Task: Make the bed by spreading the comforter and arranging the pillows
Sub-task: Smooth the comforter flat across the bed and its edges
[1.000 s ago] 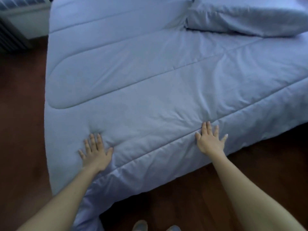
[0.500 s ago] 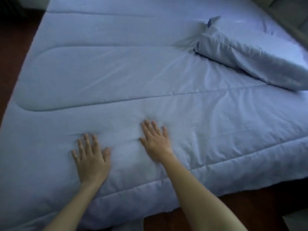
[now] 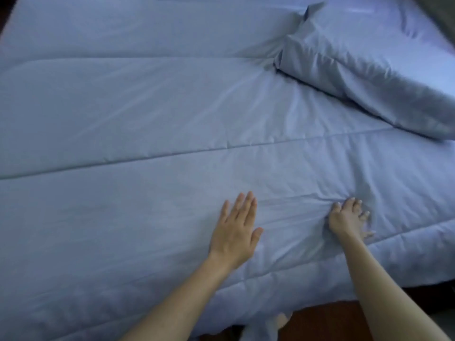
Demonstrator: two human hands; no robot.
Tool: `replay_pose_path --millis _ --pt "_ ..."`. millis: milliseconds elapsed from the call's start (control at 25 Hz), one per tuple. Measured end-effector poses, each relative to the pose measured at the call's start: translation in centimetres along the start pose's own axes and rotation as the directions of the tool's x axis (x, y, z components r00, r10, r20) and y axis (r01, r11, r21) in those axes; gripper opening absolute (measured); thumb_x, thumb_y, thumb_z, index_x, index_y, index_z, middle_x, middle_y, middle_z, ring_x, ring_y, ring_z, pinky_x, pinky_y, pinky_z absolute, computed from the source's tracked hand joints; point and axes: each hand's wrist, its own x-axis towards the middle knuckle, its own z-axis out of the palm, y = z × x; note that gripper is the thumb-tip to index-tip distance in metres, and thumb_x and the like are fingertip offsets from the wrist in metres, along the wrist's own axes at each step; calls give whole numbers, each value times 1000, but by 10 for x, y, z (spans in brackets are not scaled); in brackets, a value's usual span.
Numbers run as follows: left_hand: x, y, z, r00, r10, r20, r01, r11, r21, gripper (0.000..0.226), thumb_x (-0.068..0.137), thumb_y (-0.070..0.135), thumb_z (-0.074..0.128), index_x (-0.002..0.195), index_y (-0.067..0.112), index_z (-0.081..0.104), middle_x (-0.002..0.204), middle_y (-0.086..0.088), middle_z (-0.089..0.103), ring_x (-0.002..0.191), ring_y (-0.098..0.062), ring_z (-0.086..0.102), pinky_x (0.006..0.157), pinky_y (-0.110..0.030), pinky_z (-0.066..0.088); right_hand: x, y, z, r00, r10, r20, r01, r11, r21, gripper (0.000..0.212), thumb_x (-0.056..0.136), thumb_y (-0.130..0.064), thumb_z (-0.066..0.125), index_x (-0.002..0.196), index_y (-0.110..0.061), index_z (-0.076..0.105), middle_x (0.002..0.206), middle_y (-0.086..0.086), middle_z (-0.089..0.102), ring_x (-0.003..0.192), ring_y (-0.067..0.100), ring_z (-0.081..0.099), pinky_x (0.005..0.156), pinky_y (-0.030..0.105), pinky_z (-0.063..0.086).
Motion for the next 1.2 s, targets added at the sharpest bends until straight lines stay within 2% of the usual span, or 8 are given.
replay_pose_path --millis 120,240,400,520,640,1000,1120,1200 --pt "77 18 -3 986 89 143 -94 995 28 68 87 47 25 139 7 46 148 -10 44 138 -25 40 111 -52 29 24 -40 -12 974 -204 -99 207 978 23 56 101 -34 28 152 -14 18 162 1 11 149 26 4 114 62 7" --pt "145 -31 -1 973 -193 127 190 981 35 70 93 50 15 152 11 14 161 -5 12 149 -20 8 118 -48 1 37 -88 -10 851 -520 -70 523 851 43 56 101 -30 33 152 -14 17 162 1 12 149 22 3 117 53 5" --pt "146 -116 -11 787 -615 -57 617 781 94 63 98 43 30 151 12 18 161 -6 14 149 -25 10 116 -55 4 17 -140 14 383 -903 197 923 384 -33 59 99 -42 23 153 -22 9 162 -3 0 149 20 -3 117 49 0" --pt "92 -112 -10 477 -868 -139 877 480 19 64 97 44 27 150 7 20 160 -11 15 147 -32 11 114 -63 6 38 -141 29 135 -932 335 990 111 -90 58 100 -46 25 152 -30 7 162 -7 -2 149 18 -4 118 52 -2" --pt "66 -45 8 360 -917 -173 930 368 -17 74 91 46 19 148 -1 22 157 -20 16 145 -39 14 112 -67 8 117 -116 10 318 -925 208 947 300 -112 57 99 -48 25 152 -33 8 162 -10 2 149 16 0 118 51 -1" --pt "147 215 83 986 -148 -75 154 984 91 67 89 51 38 141 10 43 153 -5 29 140 -25 33 111 -50 18 286 79 -88 931 -365 -25 360 926 -117 58 98 -46 18 153 -29 6 162 -6 1 149 21 1 116 54 -1" --pt "131 187 85 988 -156 -19 157 979 131 68 90 56 35 142 13 42 154 -4 29 140 -25 37 113 -50 20 242 93 -81 984 -96 -150 103 994 41 66 99 -41 29 152 -9 11 162 10 7 149 31 4 113 64 4" --pt "120 154 75 965 -262 -24 263 951 165 71 92 58 26 144 12 38 154 -6 33 141 -25 35 113 -51 19 191 79 -60 895 -415 -160 430 900 71 65 96 -38 40 150 -8 21 159 13 21 147 32 18 112 63 12"
